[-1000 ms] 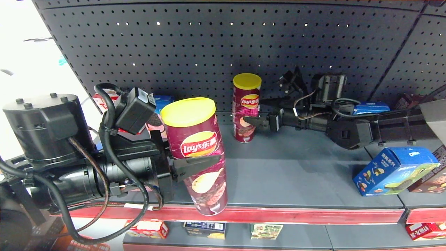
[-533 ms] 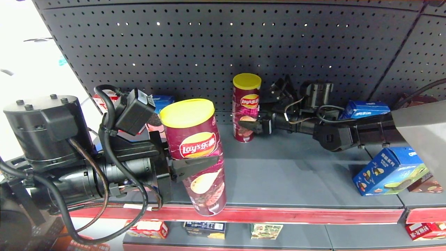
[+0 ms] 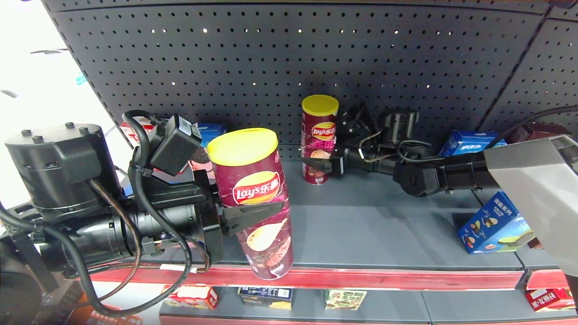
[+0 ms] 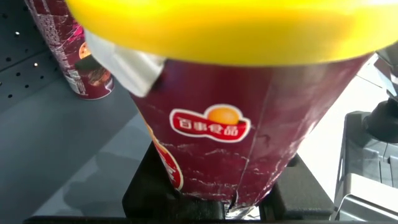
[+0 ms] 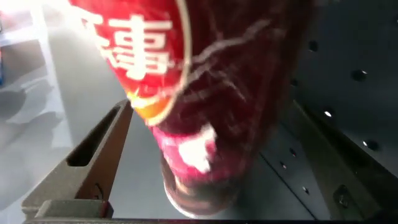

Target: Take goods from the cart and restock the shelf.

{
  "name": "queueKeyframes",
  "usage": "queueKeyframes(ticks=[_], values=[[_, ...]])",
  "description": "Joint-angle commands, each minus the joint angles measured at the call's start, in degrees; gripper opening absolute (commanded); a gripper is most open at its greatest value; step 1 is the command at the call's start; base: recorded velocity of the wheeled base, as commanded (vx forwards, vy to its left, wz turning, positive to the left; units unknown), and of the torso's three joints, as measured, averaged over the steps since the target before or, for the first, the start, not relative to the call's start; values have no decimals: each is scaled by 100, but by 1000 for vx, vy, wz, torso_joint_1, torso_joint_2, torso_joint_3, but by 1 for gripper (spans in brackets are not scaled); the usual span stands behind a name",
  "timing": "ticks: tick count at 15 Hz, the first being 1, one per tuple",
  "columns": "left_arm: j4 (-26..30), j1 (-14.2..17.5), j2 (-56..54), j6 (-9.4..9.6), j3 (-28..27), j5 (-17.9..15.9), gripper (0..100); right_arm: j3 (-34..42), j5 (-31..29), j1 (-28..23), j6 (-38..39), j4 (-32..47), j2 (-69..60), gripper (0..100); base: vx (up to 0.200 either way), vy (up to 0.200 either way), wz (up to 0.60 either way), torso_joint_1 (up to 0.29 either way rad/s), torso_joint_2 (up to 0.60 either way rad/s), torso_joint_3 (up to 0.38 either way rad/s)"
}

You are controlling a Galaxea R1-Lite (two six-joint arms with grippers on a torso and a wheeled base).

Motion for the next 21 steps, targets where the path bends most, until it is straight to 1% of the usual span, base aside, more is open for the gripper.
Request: queueKeyframes(ticks=[1,3,4,7,8,9,13,14,15,16,19,20,21], values=[[-2,3,8,-1,0,1,0,-143,-2,67,14,1,150,100,0,0,0,0,0,0],[-2,3,8,-1,8,1,0,-196,-2,76,40,-17,194,100,0,0,0,0,0,0],[-2,3,8,-1,8,1,0,-240,-37,93,49,19,203,0,0,0,0,0,0,0],[-37,12,-10,-1,140,-7,0,-231,-20,102,58,1,185,0,0,0,0,0,0,0],[-160,82,-10,-1,193,-7,0,-205,-20,102,58,1,141,0,0,0,0,0,0,0],[-160,109,-18,-1,202,-7,0,-196,-20,111,58,-17,97,0,0,0,0,0,0,0],[-160,109,-27,-10,219,-7,0,199,-20,128,58,-131,-316,0,0,0,0,0,0,0],[-151,118,-62,-10,219,-7,0,569,-11,190,75,-131,-659,0,0,0,0,0,0,0],[-151,118,-80,-10,219,-7,0,656,-11,207,75,-131,-747,0,0,0,0,0,0,0],[-143,118,-106,-10,237,-7,0,1210,-2,278,84,-122,-1256,0,0,0,0,0,0,0],[-151,153,-106,-10,246,-7,0,2124,-11,436,137,-131,-2091,0,0,0,0,0,0,0],[-151,161,-106,-10,237,-7,0,2722,-11,506,137,-148,-2548,0,0,0,0,0,0,0],[-151,161,-106,-10,237,-7,0,3091,-2,515,137,-228,-2803,0,0,0,0,0,0,0]])
